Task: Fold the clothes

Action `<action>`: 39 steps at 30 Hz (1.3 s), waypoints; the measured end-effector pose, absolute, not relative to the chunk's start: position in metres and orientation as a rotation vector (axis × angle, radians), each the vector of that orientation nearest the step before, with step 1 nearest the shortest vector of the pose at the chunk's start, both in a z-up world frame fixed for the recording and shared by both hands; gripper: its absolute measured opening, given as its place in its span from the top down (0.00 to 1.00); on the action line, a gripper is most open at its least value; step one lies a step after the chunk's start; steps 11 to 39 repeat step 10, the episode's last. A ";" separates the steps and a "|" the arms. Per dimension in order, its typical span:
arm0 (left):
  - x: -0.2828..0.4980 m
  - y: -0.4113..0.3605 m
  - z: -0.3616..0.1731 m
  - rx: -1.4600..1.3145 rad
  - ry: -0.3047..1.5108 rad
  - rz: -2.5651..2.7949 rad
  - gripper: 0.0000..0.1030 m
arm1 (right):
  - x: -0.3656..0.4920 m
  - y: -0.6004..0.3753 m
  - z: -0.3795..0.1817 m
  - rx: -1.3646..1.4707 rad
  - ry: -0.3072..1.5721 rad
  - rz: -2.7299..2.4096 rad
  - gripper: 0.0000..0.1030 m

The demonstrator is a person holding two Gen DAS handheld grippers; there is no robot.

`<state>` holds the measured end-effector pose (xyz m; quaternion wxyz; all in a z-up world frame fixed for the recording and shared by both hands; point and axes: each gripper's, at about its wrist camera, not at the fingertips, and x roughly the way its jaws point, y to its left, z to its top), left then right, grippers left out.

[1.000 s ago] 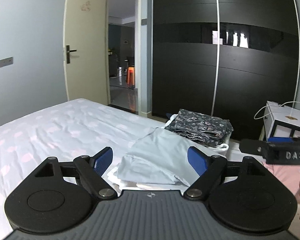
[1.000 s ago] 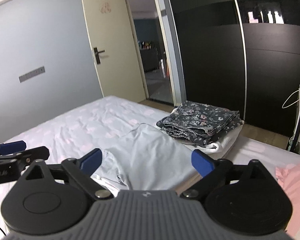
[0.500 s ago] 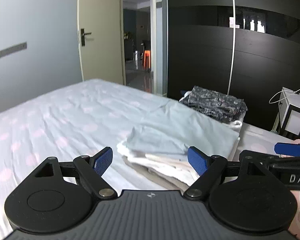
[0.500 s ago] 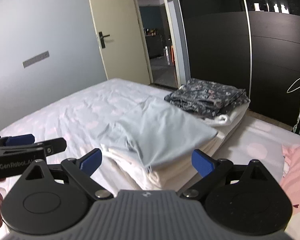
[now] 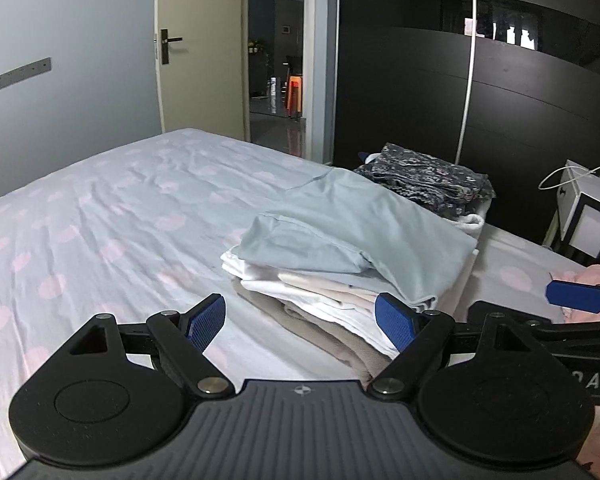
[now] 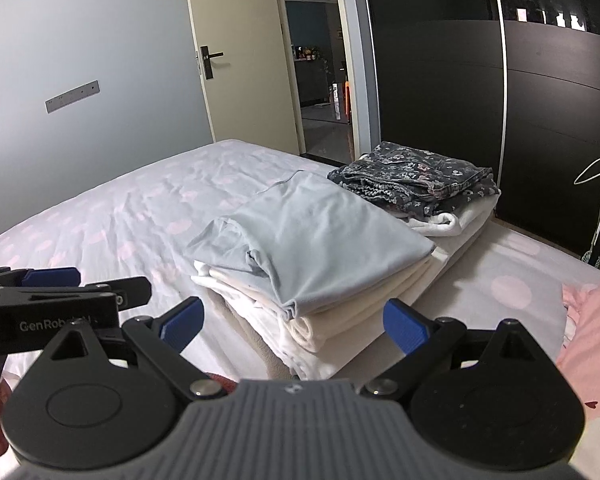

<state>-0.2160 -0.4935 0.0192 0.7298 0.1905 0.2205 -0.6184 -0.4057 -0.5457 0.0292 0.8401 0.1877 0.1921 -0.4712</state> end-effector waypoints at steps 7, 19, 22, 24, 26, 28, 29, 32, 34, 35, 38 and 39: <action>-0.218 -0.491 0.021 0.417 0.470 -1.354 0.20 | -0.406 -0.545 0.030 0.395 0.400 -0.992 0.06; -0.220 -0.490 0.022 0.413 0.448 -1.350 0.20 | -0.405 -0.544 0.030 0.396 0.397 -0.991 0.06; -0.220 -0.490 0.022 0.413 0.448 -1.350 0.20 | -0.405 -0.544 0.030 0.396 0.397 -0.991 0.06; -0.220 -0.490 0.022 0.413 0.448 -1.350 0.20 | -0.405 -0.544 0.030 0.396 0.397 -0.991 0.06; -0.220 -0.490 0.022 0.413 0.448 -1.350 0.20 | -0.405 -0.544 0.030 0.396 0.397 -0.991 0.06; -0.220 -0.490 0.022 0.413 0.448 -1.350 0.20 | -0.405 -0.544 0.030 0.396 0.397 -0.991 0.06; -0.220 -0.490 0.022 0.413 0.448 -1.350 0.20 | -0.405 -0.544 0.030 0.396 0.397 -0.991 0.06; -0.220 -0.490 0.022 0.413 0.448 -1.350 0.20 | -0.405 -0.544 0.030 0.396 0.397 -0.991 0.06; -0.220 -0.490 0.022 0.413 0.448 -1.350 0.20 | -0.405 -0.544 0.030 0.396 0.397 -0.991 0.06; -0.220 -0.490 0.022 0.413 0.448 -1.350 0.20 | -0.405 -0.544 0.030 0.396 0.397 -0.991 0.06; -0.220 -0.490 0.022 0.413 0.448 -1.350 0.20 | -0.405 -0.544 0.030 0.396 0.397 -0.991 0.06; -0.220 -0.490 0.022 0.413 0.448 -1.350 0.20 | -0.405 -0.544 0.030 0.396 0.397 -0.991 0.06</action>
